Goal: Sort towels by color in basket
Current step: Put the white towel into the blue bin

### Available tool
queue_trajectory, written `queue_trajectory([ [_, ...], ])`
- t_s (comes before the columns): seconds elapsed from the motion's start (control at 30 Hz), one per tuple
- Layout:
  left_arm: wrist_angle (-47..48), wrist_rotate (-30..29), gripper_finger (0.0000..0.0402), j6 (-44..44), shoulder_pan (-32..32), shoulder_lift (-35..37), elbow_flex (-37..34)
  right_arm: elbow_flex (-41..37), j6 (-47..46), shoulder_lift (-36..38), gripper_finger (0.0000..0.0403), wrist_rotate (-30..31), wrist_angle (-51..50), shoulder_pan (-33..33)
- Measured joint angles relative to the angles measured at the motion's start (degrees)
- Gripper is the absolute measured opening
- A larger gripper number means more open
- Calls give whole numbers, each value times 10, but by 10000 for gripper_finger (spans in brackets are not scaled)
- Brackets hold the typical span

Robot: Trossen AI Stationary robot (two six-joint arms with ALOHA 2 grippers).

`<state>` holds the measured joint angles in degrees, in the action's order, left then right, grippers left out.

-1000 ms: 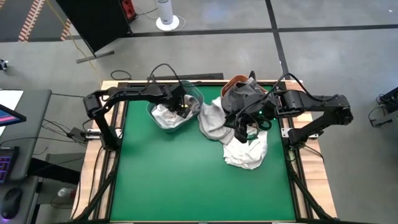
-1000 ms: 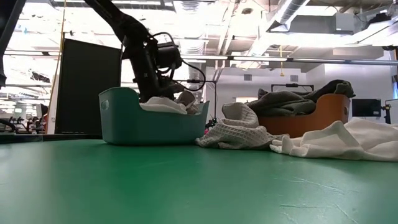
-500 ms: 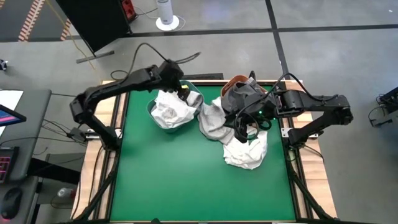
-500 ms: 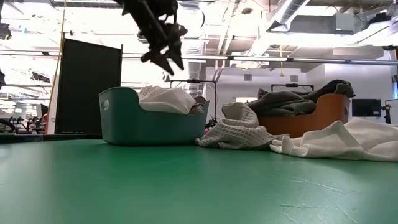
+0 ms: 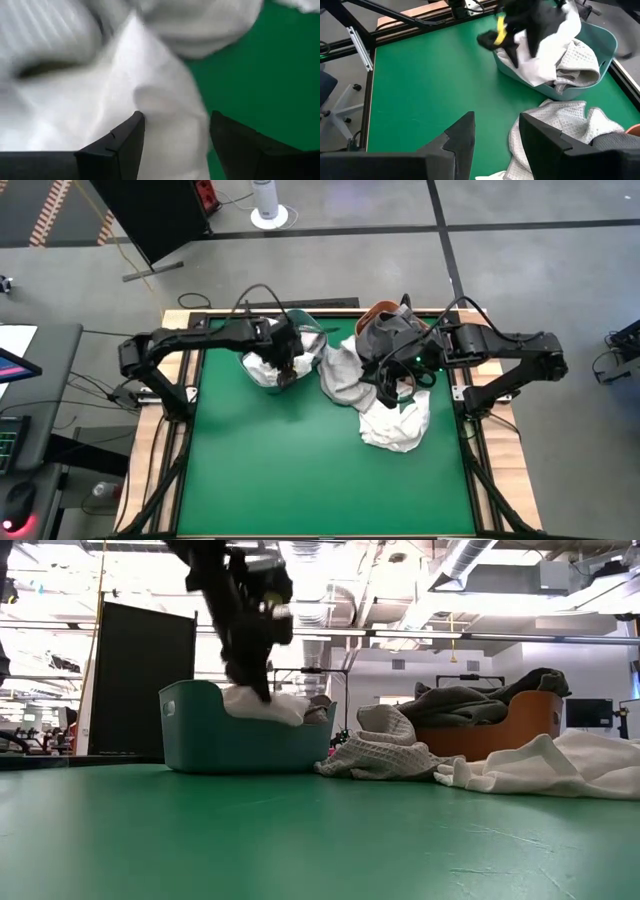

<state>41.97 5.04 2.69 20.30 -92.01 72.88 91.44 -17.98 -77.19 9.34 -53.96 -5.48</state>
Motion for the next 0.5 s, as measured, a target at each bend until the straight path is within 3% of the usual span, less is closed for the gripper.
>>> queue_trajectory([
  [0.07,-37,-42,212,-35,1,0,-45,0,0,0,180,0,0,0],
  [0.17,-63,-162,212,-114,9,-1,-97,0,0,0,180,0,0,0],
  [0.27,-92,-222,212,-185,15,1,-125,0,0,0,180,0,0,0],
  [0.37,-119,-224,212,-220,15,0,-143,0,-1,0,180,0,0,0],
  [0.5,-151,-159,212,-240,15,1,-157,0,-2,0,180,0,0,0],
])
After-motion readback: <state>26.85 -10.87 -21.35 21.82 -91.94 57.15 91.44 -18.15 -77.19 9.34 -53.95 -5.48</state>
